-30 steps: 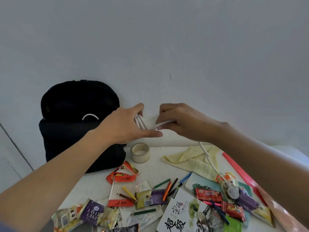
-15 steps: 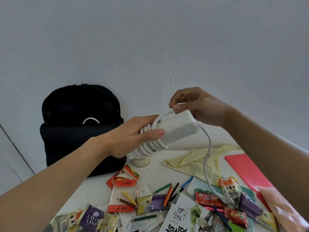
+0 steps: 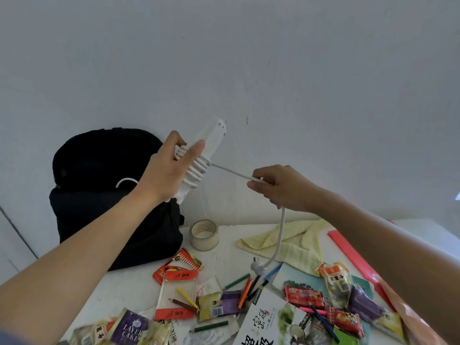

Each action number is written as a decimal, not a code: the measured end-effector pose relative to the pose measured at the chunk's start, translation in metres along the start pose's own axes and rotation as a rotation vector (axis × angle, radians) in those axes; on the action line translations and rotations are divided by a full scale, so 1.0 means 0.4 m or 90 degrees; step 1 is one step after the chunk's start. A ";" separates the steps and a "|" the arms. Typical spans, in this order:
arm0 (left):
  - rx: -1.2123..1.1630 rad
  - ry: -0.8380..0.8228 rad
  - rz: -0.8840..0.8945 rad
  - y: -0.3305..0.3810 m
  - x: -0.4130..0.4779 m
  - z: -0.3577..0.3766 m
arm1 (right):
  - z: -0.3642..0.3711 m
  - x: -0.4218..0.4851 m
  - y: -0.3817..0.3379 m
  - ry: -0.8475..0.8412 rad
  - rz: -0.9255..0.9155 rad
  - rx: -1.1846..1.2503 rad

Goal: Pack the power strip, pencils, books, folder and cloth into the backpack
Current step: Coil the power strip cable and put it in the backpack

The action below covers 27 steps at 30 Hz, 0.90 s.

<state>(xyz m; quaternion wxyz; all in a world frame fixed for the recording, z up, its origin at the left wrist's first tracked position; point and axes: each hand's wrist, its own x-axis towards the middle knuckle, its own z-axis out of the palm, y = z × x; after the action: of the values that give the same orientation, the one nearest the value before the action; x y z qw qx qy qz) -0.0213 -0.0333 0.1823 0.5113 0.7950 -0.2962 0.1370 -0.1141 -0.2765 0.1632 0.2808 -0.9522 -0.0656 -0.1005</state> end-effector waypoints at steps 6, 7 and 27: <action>0.281 -0.204 0.032 0.019 -0.010 -0.018 | 0.009 0.003 -0.032 0.110 -0.200 -0.102; 0.321 -0.252 0.038 0.015 -0.013 -0.016 | 0.008 0.007 -0.039 0.133 -0.238 -0.123; 0.376 -0.322 0.321 0.027 -0.089 0.021 | -0.054 0.031 -0.048 -0.120 -0.147 0.357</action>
<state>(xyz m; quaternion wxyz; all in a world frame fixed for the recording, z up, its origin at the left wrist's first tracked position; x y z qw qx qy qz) -0.0566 -0.0323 0.1681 0.1250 0.8183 -0.5440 0.1373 -0.1088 -0.2714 0.1937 0.5119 -0.8290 -0.2244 -0.0210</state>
